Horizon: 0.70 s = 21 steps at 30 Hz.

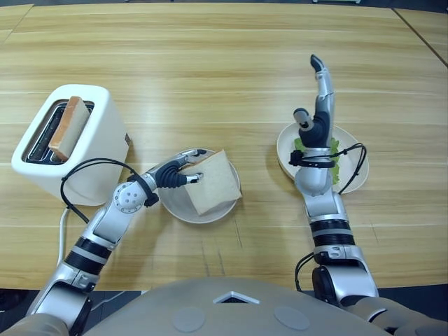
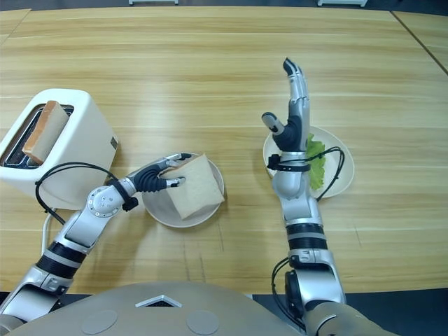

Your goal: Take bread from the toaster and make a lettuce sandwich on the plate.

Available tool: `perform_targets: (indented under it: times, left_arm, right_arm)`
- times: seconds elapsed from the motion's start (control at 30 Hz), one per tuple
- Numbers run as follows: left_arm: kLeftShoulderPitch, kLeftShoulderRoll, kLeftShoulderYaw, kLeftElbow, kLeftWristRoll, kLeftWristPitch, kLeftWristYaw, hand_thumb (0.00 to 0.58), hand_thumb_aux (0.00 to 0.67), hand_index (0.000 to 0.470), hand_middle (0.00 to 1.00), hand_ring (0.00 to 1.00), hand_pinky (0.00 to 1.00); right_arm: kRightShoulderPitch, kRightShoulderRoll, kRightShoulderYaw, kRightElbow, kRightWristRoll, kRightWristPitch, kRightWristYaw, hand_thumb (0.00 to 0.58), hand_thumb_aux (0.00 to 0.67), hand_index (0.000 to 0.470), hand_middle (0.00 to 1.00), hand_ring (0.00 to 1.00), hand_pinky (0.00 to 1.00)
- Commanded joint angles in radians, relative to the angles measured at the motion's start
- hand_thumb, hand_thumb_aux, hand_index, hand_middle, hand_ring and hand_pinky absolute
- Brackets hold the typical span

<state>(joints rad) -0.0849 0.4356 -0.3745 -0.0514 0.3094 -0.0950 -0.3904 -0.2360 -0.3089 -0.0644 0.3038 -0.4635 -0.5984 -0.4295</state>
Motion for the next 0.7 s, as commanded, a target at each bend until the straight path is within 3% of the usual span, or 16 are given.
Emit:
perform_targets:
  times: [0.03,0.07,0.1,0.23,0.43,0.7]
  left_arm:
    - [0.002,0.022,0.026,-0.050,0.062,0.024,0.017,0.580,0.654,0.459,0.00,0.00,0.00]
    - [0.004,0.024,0.030,-0.064,0.078,0.030,0.021,0.349,0.247,0.173,0.00,0.00,0.00]
    - [0.008,0.025,0.034,-0.078,0.092,0.037,0.024,0.000,0.000,0.000,0.00,0.00,0.00]
    - [0.024,0.040,0.065,-0.172,0.151,0.073,0.026,0.000,0.000,0.000,0.00,0.00,0.00]
    - [0.035,0.058,0.103,-0.245,0.207,0.117,0.013,0.000,0.000,0.000,0.00,0.00,0.00]
    - [0.041,0.034,0.196,-0.285,0.234,0.123,0.104,0.000,0.000,0.000,0.00,0.00,0.00]
  right_arm:
    - [-0.016,-0.045,-0.025,0.015,-0.011,0.015,-0.012,0.000,0.000,0.000,0.00,0.00,0.00]
    - [-0.018,-0.052,-0.027,0.019,-0.013,0.015,-0.014,0.000,0.000,0.000,0.00,0.00,0.00]
    - [-0.019,-0.057,-0.028,0.022,-0.015,0.016,-0.017,0.000,0.000,0.000,0.00,0.00,0.00]
    - [-0.027,-0.092,-0.028,0.052,-0.056,0.038,-0.039,0.000,0.000,0.000,0.00,0.00,0.00]
    - [-0.056,-0.197,-0.015,0.150,-0.192,0.180,-0.098,0.000,0.000,0.000,0.00,0.00,0.00]
    - [-0.092,-0.368,0.141,0.285,-0.446,0.409,-0.085,0.000,0.000,0.000,0.00,0.00,0.00]
